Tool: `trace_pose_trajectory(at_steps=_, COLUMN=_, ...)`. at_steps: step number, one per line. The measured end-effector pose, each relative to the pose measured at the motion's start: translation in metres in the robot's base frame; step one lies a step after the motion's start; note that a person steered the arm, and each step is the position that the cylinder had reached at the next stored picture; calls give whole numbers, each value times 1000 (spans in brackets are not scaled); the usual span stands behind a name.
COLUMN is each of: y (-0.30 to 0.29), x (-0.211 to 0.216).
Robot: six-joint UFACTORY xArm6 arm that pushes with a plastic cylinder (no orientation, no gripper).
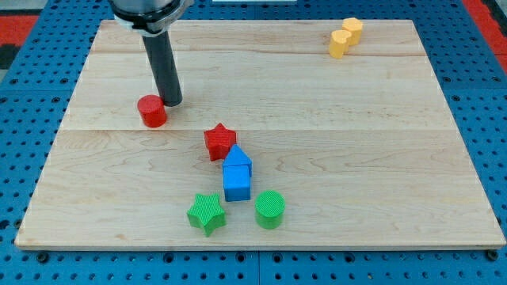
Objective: Move red circle into red star
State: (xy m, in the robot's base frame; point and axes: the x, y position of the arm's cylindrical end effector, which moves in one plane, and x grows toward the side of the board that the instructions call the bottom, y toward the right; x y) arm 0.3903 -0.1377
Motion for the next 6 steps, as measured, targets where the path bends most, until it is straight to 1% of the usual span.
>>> trace_pose_trajectory(at_steps=1, y=-37, x=-28)
trace_pose_trajectory(at_steps=2, y=-76, x=13)
trace_pose_trajectory(at_steps=3, y=-27, x=34)
trace_pose_trajectory(at_steps=4, y=-46, x=17)
trace_pose_trajectory(at_steps=5, y=-31, x=7)
trace_pose_trajectory(at_steps=6, y=26, x=36)
